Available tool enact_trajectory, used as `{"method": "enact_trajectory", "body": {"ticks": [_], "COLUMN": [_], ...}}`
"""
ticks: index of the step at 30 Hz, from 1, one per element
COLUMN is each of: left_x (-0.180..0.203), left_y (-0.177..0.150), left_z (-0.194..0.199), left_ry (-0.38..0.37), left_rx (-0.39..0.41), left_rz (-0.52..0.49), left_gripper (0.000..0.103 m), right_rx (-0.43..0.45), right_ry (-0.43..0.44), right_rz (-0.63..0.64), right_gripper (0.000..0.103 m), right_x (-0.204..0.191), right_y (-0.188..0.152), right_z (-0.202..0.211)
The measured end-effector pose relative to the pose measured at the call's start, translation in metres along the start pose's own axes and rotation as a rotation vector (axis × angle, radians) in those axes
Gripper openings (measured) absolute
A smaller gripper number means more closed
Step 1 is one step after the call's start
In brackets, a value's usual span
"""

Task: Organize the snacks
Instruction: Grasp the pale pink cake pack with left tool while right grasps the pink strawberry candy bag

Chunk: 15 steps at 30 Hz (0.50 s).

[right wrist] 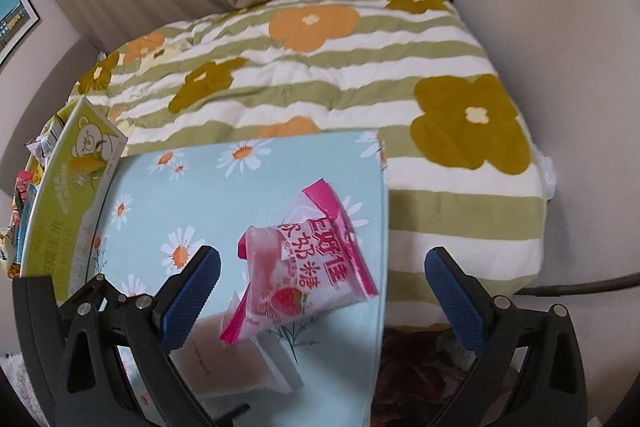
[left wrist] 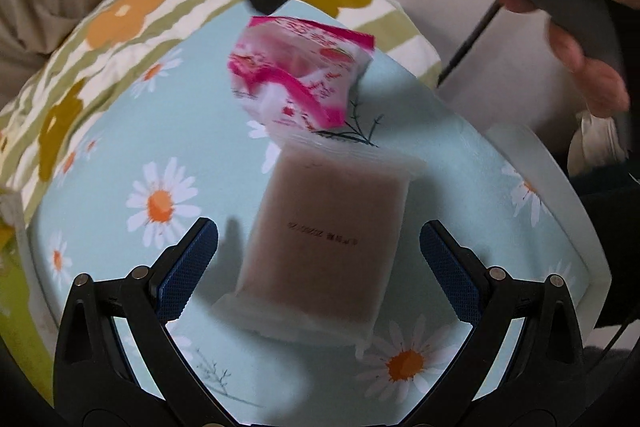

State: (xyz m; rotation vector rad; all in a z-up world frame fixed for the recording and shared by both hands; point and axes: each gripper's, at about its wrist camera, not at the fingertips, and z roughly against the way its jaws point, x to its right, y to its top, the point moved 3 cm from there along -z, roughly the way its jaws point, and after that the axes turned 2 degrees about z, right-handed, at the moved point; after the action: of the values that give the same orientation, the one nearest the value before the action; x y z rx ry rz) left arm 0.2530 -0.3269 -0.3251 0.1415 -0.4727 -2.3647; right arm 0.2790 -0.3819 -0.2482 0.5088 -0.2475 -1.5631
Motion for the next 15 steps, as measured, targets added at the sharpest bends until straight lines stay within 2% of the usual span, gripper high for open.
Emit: {"method": "enact_trajectory", "body": {"ticks": [3,4,9,11,15], "left_x": [0.000,-0.001,-0.001,-0.002,-0.013], "left_y": [-0.001,-0.002,-0.003,-0.003,-0.006], "left_z": [-0.006,-0.008,-0.007,-0.005,-0.002], "left_ry": [-0.019,-0.025,-0.007,-0.001,0.013], "left_rx": [-0.010,-0.015,-0.001,0.005,-0.010], "left_rz": [-0.001,0.002,-0.012,-0.012,0.030], "left_gripper": [0.097,0.089,0.075,0.065,0.063], "right_rx": [-0.030,-0.038,-0.067,-0.070,-0.080], "right_ry": [0.013,0.017,0.030,0.035,0.033], "right_rz": [0.005,0.005,0.014,0.015,0.034], "right_gripper": [0.102,0.102,0.102,0.102,0.101], "right_x": [0.000,0.000,-0.002,-0.002,-0.006], "right_y": [0.001,0.002,0.001,0.001,0.001], "right_z": [-0.016,-0.020,-0.032,-0.034,-0.039]}}
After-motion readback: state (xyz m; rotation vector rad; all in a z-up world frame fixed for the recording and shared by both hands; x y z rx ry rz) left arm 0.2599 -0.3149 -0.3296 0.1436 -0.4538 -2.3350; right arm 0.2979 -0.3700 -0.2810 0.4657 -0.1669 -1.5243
